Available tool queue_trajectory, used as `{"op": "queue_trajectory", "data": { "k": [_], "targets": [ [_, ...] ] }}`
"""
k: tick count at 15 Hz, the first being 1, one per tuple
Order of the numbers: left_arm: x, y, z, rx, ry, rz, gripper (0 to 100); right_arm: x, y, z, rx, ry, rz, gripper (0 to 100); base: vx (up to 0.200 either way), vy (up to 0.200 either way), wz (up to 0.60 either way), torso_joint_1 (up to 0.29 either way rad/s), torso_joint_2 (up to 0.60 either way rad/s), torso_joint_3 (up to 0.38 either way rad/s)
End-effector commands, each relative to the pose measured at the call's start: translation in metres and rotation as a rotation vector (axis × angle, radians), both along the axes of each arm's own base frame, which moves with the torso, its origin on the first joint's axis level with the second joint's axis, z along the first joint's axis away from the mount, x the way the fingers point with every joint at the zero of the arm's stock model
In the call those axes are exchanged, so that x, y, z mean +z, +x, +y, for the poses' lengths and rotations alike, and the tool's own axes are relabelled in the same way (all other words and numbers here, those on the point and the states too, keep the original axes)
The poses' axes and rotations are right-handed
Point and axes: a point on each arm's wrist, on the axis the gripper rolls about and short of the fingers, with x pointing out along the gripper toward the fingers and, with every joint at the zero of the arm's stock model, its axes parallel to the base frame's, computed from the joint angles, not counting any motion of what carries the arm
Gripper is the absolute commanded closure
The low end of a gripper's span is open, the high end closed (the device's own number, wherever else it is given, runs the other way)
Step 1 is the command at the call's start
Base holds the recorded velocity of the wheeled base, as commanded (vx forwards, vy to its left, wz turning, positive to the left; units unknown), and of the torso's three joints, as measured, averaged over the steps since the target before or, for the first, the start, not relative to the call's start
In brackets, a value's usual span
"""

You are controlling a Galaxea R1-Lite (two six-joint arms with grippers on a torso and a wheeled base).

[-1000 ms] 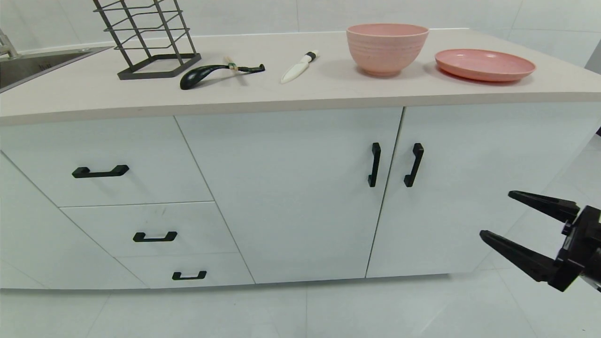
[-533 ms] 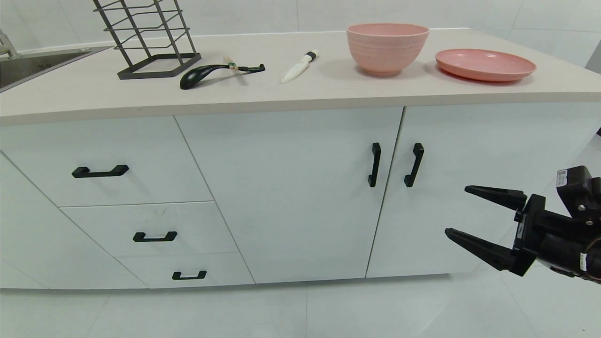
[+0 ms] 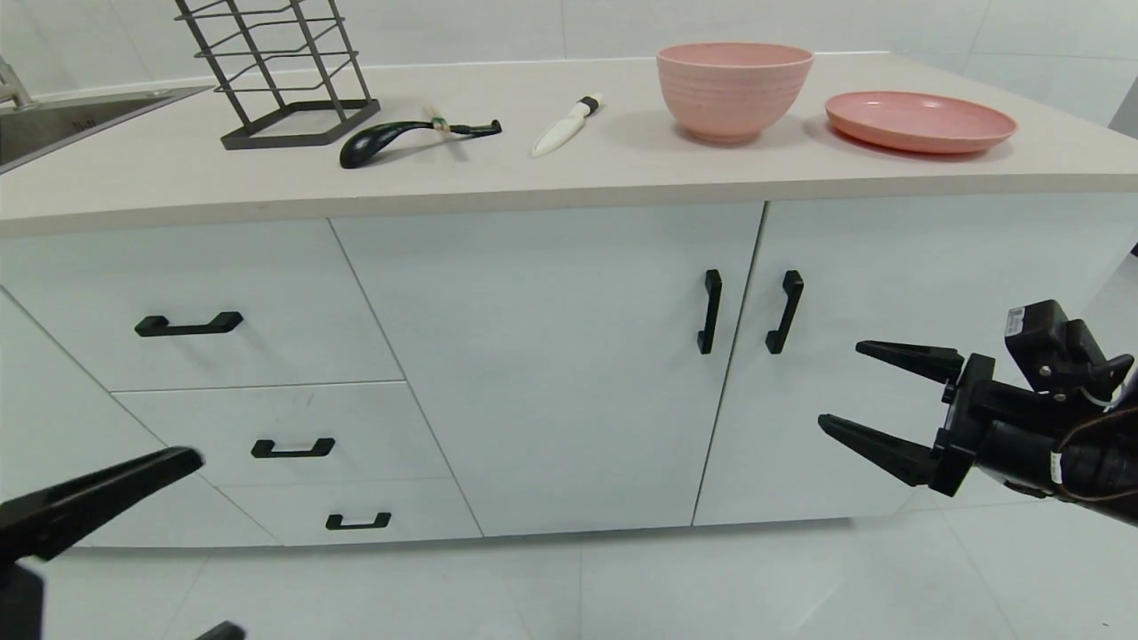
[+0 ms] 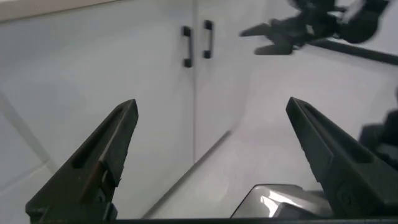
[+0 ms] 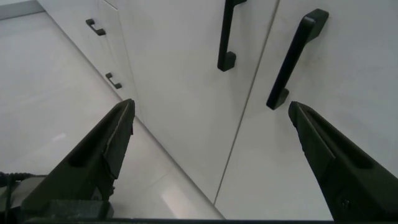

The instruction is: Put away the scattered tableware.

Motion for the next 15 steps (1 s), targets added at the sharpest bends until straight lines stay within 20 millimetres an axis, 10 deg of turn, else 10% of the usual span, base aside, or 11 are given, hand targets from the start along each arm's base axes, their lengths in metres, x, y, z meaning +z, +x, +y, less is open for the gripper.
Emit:
{"op": "queue_trajectory", "data": {
  "k": [1,8,15],
  "targets": [
    [-0.016,0.089,-0.048,-0.304,0.157,-0.053,0,-0.003,0.008,0.001,-0.001,-0.002,0.004,0,0.0,0.0,0.0,0.0,0.0,0.0],
    [0.002,0.187,-0.17,-0.603,0.114,-0.184,0,0.004,0.018,0.003,0.001,0.002,-0.034,0,0.0,0.0,0.0,0.0,0.0,0.0],
    [-0.031,0.215,-0.24,-0.658,0.073,-0.149,0,0.003,0.044,0.01,0.028,-0.002,-0.065,0,0.0,0.0,0.0,0.0,0.0,0.0]
  ]
}}
